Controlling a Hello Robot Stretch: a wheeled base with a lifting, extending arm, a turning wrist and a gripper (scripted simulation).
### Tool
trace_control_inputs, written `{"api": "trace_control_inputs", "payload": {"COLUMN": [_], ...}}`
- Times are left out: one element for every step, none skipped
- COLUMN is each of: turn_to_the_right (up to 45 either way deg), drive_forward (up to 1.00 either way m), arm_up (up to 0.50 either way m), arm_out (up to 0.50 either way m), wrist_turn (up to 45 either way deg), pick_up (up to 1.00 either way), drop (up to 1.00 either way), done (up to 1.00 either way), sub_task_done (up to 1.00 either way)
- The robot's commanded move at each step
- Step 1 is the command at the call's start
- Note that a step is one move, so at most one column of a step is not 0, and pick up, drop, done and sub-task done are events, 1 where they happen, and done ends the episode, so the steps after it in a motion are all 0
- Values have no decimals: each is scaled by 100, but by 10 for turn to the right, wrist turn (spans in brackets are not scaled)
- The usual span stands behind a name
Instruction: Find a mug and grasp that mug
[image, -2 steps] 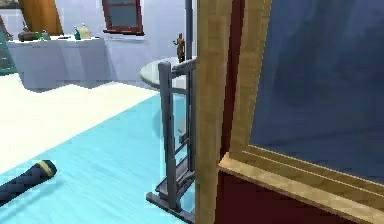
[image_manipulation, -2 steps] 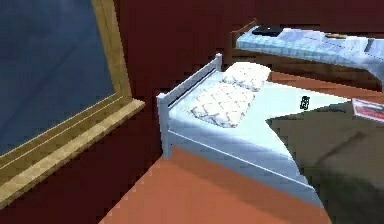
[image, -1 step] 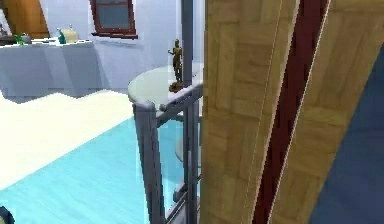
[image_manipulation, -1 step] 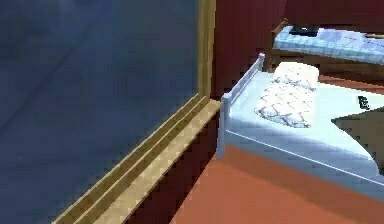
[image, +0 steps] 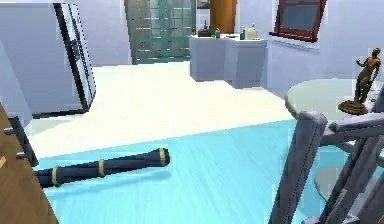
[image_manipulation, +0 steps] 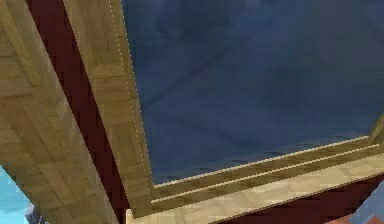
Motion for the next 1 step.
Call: {"api": "trace_control_inputs", "payload": {"turn_to_the_right": [-120], "drive_forward": [0], "arm_up": [0], "arm_out": [0], "wrist_turn": [0], "pick_up": [0], "drop": [0], "done": [0], "sub_task_done": [0]}}
